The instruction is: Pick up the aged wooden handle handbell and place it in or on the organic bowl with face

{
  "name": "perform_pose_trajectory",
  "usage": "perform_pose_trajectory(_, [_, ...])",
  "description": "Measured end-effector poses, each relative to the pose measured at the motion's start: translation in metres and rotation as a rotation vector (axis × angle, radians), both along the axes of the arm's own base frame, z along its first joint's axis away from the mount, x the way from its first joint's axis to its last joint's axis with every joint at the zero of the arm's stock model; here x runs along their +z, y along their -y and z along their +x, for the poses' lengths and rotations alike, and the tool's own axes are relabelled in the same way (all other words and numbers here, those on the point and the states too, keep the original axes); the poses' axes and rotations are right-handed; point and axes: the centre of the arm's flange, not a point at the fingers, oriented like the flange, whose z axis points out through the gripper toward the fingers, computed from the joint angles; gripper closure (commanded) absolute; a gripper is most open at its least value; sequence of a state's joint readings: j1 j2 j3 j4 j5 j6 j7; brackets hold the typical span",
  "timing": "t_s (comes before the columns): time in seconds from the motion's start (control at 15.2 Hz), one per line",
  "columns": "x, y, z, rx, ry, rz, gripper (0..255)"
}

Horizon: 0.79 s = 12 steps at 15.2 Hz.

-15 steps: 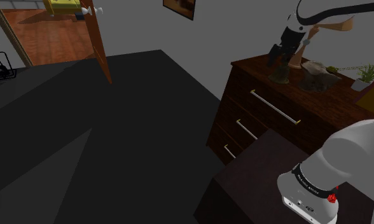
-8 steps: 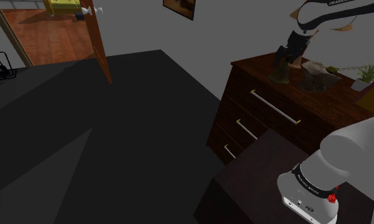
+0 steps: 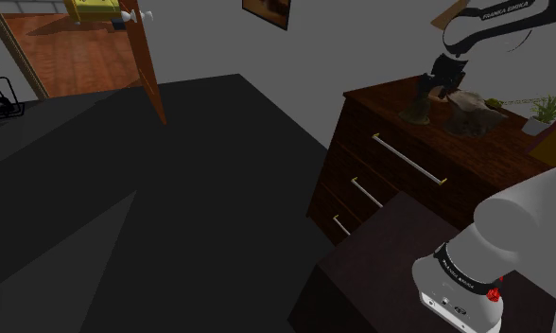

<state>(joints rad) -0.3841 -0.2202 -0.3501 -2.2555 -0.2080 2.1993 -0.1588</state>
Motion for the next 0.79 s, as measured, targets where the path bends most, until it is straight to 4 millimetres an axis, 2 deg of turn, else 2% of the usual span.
perform_pose_trajectory(0.26, [-0.014, 0.003, 0.006, 0.01, 0.019, -0.015, 0])
perform_pose_trajectory(0.73, [-0.018, 0.004, 0.009, 0.014, 0.041, -0.032, 0])
perform_pose_trajectory(0.79, [-0.017, 0.007, 0.01, 0.016, 0.043, -0.033, 255])
